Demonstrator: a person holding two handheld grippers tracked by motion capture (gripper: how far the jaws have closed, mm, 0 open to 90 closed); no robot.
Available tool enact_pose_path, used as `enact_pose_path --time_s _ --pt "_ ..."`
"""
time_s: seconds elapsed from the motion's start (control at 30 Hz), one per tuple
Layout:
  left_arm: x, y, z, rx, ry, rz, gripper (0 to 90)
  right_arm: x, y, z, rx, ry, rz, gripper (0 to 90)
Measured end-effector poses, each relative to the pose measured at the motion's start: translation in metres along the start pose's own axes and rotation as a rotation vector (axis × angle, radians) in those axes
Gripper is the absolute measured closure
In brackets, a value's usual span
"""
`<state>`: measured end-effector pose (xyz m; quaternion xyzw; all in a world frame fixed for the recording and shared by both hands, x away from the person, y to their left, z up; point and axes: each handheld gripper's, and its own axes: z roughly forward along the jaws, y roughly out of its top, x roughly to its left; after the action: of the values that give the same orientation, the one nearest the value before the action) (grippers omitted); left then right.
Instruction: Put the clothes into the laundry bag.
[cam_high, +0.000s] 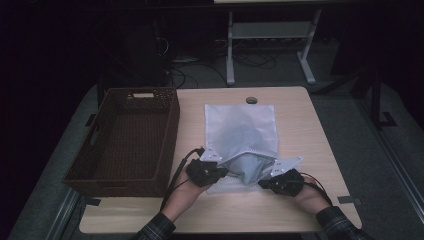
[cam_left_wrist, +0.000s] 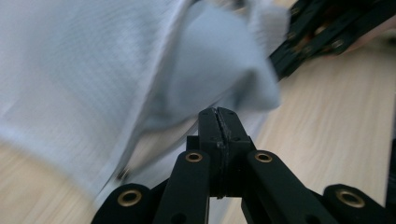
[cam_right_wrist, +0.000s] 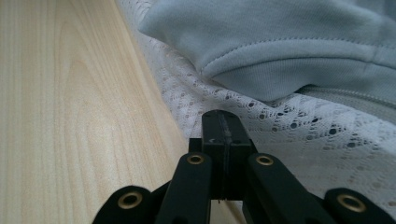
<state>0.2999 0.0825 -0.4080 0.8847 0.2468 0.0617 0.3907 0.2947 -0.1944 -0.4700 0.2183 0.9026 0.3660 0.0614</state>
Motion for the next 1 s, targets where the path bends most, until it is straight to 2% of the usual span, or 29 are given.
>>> enact_pose_path --time_s 0.27,0.37,0.5,0.67,0.9,1.0 --pt "-0.018 0.030 0.025 0.000 -0.096 0.067 90.0 0.000 0.000 0.000 -0.002 0.000 0.002 89.9" --pt "-0.023 0.036 0.039 0.022 -0.105 0.074 90.0 0.000 0.000 0.000 0.001 0.000 0.003 89.9" --pt "-0.021 0.036 0.061 0.067 -0.086 0.074 90.0 0.000 0.000 0.000 0.000 0.000 0.000 89.9" --pt "-0.012 0.036 0.080 0.112 -0.016 0.076 90.0 0.000 0.001 0.000 0.007 -0.002 -0.004 90.0" --pt "0.005 0.036 0.095 0.136 0.046 0.053 90.0 0.000 0.001 0.000 0.014 -0.001 0.015 90.0" --pt "0.012 0.040 0.098 0.145 0.082 0.060 90.0 -0.001 0.001 0.000 0.016 0.003 0.018 90.0"
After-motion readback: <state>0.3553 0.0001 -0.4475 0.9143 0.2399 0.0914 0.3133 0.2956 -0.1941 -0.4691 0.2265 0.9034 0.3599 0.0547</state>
